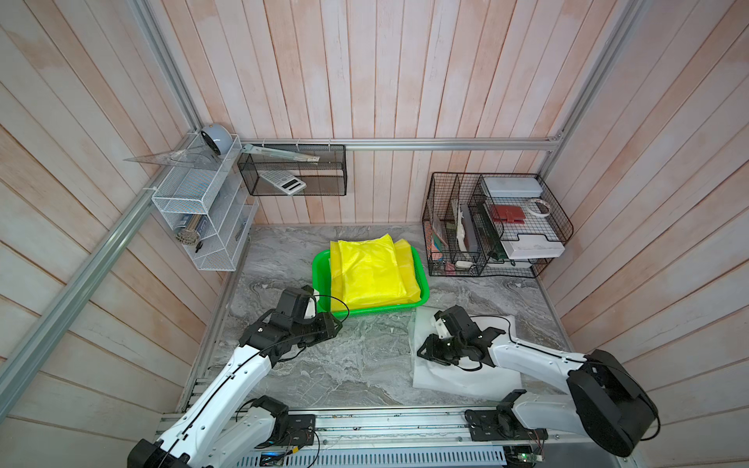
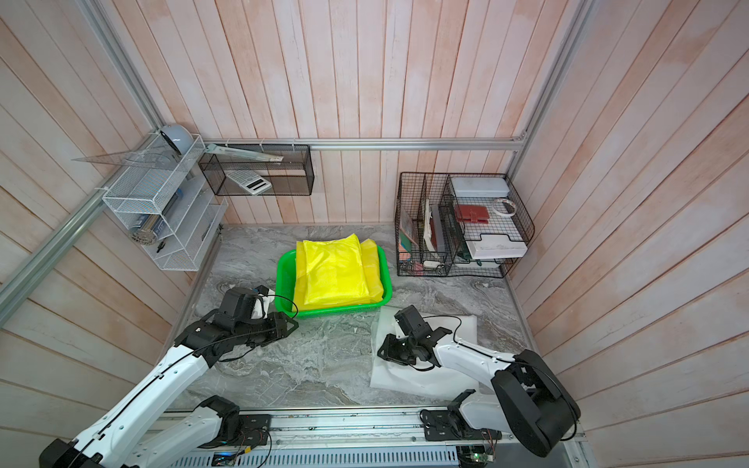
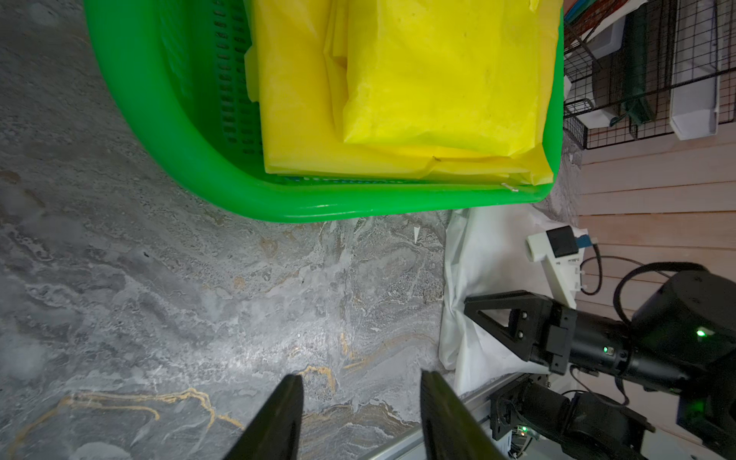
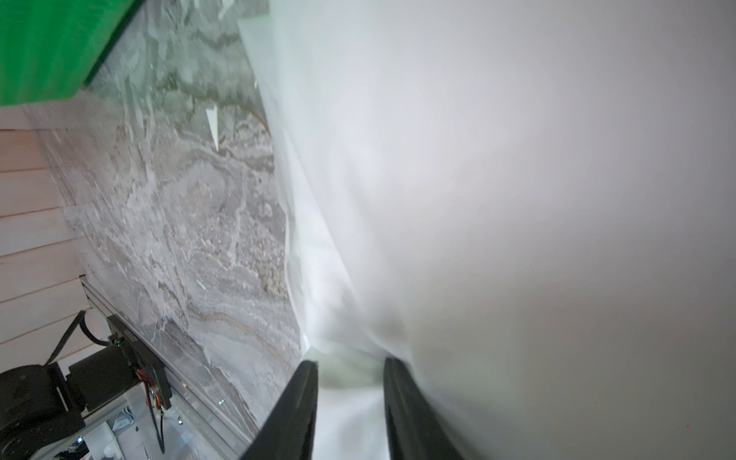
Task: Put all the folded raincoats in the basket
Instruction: Move the raincoat to the center of the board.
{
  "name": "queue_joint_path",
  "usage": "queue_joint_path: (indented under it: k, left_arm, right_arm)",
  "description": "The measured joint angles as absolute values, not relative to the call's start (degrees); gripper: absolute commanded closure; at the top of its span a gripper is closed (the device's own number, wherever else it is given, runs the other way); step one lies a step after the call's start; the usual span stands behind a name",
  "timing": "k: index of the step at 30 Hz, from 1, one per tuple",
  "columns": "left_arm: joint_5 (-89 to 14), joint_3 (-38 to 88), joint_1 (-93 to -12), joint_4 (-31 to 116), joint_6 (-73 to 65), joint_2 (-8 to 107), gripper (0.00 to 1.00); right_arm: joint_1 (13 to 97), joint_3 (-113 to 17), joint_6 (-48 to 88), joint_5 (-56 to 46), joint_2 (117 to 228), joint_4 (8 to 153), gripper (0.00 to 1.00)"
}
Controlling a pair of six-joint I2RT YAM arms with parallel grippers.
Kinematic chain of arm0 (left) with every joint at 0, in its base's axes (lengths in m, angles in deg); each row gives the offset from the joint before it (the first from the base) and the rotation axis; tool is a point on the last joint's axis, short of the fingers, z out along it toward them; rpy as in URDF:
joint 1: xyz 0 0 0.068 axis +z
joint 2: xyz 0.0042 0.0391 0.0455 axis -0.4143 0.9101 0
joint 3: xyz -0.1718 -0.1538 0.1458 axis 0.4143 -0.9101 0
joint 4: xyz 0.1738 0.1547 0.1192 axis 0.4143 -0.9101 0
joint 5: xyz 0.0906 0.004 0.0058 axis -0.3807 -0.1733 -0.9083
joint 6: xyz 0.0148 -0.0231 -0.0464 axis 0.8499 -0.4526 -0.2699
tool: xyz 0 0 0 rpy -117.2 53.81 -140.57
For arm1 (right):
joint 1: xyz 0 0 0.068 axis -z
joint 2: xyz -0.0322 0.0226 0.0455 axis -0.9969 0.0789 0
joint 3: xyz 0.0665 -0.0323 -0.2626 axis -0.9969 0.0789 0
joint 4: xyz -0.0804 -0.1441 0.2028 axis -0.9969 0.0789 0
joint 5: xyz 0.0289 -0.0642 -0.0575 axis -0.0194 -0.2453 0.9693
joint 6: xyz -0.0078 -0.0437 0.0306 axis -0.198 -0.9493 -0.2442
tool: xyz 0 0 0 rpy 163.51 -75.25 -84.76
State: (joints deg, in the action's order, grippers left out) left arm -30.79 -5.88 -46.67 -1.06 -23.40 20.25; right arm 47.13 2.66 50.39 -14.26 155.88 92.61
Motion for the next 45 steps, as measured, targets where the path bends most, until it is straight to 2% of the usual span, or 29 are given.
queue_joint_path:
  k: [7, 18, 25, 28, 32, 37, 41, 45]
  left_arm:
    - [-30.3, -8.1, -46.7, 1.1, -24.9, 20.2, 0.48]
    - [-28.8, -15.7, -47.1, 7.0, -29.5, 19.1, 0.48]
    - [-28.8, -17.9, -47.4, 10.7, -31.2, 20.3, 0.47]
    - [-28.8, -17.9, -47.4, 12.3, -31.6, 21.6, 0.46]
    - [-28.8, -18.3, -47.4, 14.2, -31.7, 23.3, 0.46]
    - [-27.6, -18.9, -48.9, 16.7, -32.0, 24.9, 0.44]
    - [-27.5, -19.0, -50.2, 19.0, -32.3, 26.4, 0.43]
    - [-27.5, -19.2, -51.4, 20.9, -32.9, 28.5, 0.41]
  right_arm:
    - [37.1, 1.7, 56.3, -13.2, 158.1, 90.4, 0.65]
    - [23.2, -12.2, 61.6, -11.4, 175.6, 83.5, 0.66]
    - [20.0, -18.8, 61.0, -11.1, 180.5, 84.3, 0.62]
    - [19.9, -19.9, 59.7, -10.7, 180.2, 86.1, 0.55]
    - [19.9, -20.3, 56.4, -8.9, 176.6, 91.2, 0.48]
    - [21.4, -20.0, 52.6, -4.7, 164.3, 100.6, 0.41]
    - [28.5, -16.0, 51.9, -2.1, 153.3, 106.4, 0.41]
    - [37.3, -7.2, 51.2, 0.0, 144.6, 110.8, 0.47]
